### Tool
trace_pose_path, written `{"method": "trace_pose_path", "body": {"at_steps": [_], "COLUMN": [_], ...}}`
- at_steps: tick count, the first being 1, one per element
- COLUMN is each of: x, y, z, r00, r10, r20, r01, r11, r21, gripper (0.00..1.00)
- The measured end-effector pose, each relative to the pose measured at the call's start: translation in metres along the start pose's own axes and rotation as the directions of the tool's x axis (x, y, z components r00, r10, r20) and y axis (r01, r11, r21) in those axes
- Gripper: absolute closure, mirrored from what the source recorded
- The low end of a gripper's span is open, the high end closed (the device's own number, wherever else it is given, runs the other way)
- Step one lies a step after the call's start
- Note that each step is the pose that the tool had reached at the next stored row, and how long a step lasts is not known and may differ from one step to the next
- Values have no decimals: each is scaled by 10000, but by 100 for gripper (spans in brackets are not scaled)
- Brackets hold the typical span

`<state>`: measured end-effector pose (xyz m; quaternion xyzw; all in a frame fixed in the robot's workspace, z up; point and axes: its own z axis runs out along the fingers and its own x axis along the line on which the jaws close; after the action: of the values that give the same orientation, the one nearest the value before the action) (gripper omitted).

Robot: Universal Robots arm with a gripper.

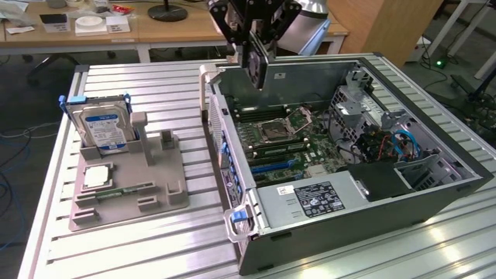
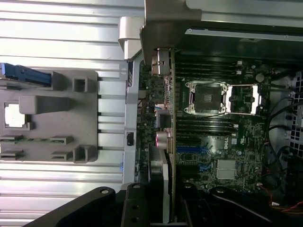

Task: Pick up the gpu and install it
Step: 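Pick up the gpu and move the gpu toward the slot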

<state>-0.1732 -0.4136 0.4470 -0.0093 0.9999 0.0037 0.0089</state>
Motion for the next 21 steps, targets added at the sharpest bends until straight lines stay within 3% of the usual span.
{"method": "trace_pose_path", "body": {"at_steps": [10, 21], "x": [-90, -278], "y": [-2, -5], "z": [2, 5], "r00": [10000, 10000], "r10": [0, 1], "r20": [1, 1], "r01": [0, -1], "r11": [10000, 10000], "r21": [-29, -61], "gripper": [72, 72]}}
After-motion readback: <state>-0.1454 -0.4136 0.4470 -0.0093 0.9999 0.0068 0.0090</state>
